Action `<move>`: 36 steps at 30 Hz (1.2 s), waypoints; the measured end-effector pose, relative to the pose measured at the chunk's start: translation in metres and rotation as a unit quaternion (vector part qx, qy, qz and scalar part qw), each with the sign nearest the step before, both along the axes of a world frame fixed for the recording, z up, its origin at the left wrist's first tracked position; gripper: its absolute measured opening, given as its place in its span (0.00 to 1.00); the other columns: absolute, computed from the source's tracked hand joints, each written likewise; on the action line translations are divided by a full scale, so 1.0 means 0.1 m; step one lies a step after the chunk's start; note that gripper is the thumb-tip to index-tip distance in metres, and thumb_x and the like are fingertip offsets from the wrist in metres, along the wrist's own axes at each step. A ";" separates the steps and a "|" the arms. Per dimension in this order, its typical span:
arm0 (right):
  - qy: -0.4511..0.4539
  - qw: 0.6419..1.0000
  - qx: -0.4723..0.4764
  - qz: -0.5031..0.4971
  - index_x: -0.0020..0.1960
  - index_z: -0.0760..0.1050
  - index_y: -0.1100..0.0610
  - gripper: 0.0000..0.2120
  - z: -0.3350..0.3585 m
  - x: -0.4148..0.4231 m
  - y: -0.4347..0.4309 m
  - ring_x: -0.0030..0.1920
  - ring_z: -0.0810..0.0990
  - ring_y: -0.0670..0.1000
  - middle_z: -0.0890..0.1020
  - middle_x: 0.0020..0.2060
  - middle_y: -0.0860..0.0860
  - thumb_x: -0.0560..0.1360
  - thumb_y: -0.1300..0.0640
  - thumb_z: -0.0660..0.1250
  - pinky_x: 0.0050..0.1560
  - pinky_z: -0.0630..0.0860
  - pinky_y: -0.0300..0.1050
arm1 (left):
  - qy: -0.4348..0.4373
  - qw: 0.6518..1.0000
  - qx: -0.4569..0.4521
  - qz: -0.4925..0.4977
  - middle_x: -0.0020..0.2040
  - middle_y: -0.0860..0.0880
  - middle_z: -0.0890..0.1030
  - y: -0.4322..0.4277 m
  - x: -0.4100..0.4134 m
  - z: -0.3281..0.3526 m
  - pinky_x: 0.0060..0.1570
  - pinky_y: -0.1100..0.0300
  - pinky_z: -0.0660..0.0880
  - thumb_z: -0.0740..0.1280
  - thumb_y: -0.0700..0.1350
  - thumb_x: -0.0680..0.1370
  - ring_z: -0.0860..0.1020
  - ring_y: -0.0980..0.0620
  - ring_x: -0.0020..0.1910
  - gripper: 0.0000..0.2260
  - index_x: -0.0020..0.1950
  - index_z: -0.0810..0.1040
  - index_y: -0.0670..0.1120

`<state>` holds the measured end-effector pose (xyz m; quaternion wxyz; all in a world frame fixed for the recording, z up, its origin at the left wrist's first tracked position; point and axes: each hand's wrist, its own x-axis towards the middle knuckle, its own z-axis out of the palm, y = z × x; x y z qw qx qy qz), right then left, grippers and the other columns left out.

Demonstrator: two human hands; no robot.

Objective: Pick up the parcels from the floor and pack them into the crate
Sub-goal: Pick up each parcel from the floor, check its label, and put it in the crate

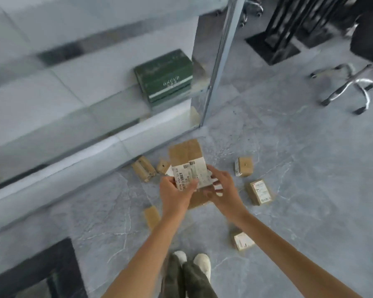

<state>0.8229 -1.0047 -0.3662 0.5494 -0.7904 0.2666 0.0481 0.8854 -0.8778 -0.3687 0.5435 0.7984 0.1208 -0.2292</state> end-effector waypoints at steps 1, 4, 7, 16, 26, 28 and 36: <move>-0.030 1.000 0.000 -0.008 0.67 0.66 0.42 0.29 0.38 0.00 0.05 0.54 0.74 0.44 0.70 0.54 0.46 0.73 0.67 0.68 0.48 0.77 0.32 | -0.025 1.000 -0.003 -0.008 0.45 0.49 0.79 0.04 0.06 0.38 0.37 0.66 0.77 0.77 0.49 0.66 0.80 0.54 0.43 0.22 0.49 0.67 0.45; -0.106 0.994 0.004 -0.026 0.64 0.66 0.39 0.30 1.40 -0.04 0.24 0.53 0.74 0.37 0.70 0.54 0.41 0.74 0.70 0.65 0.51 0.76 0.32 | -0.088 0.995 -0.022 -0.027 0.45 0.51 0.77 0.18 0.14 1.41 0.39 0.64 0.78 0.77 0.50 0.66 0.80 0.54 0.44 0.22 0.48 0.65 0.48; -0.189 0.982 -0.005 -0.028 0.67 0.66 0.46 0.27 2.25 -0.07 0.40 0.53 0.73 0.33 0.70 0.55 0.44 0.75 0.70 0.65 0.52 0.75 0.31 | -0.145 0.988 -0.051 -0.034 0.47 0.53 0.77 0.34 0.09 2.32 0.36 0.69 0.77 0.76 0.47 0.69 0.79 0.60 0.44 0.21 0.50 0.64 0.47; -0.347 0.937 -0.001 0.032 0.71 0.66 0.50 0.25 3.74 -0.49 0.71 0.63 0.70 0.42 0.71 0.59 0.48 0.77 0.65 0.63 0.62 0.74 0.41 | -0.261 0.957 -0.122 0.018 0.49 0.53 0.80 0.84 -0.45 3.92 0.45 0.63 0.80 0.76 0.51 0.68 0.80 0.57 0.48 0.21 0.50 0.67 0.47; -0.356 0.910 0.132 0.166 0.73 0.62 0.42 0.27 4.07 -1.59 1.13 0.61 0.77 0.54 0.76 0.64 0.47 0.77 0.58 0.64 0.53 0.80 0.52 | -0.303 0.940 -0.125 0.091 0.49 0.56 0.78 1.41 -1.95 4.39 0.40 0.66 0.79 0.76 0.52 0.67 0.79 0.59 0.45 0.31 0.62 0.63 0.54; -0.352 0.908 0.138 0.184 0.71 0.64 0.42 0.26 4.09 -1.80 1.26 0.61 0.77 0.52 0.78 0.61 0.44 0.77 0.59 0.64 0.54 0.80 0.52 | -0.302 0.942 -0.117 0.084 0.50 0.54 0.77 1.60 -2.21 4.39 0.42 0.64 0.79 0.76 0.52 0.67 0.79 0.58 0.46 0.37 0.68 0.56 0.59; -0.326 0.895 0.151 0.264 0.68 0.69 0.44 0.21 4.19 -2.46 1.93 0.53 0.80 0.45 0.78 0.60 0.46 0.76 0.56 0.63 0.47 0.80 0.43 | -0.331 0.938 -0.082 0.063 0.50 0.57 0.77 2.43 -3.07 4.37 0.43 0.70 0.76 0.73 0.51 0.71 0.76 0.62 0.46 0.41 0.71 0.46 0.66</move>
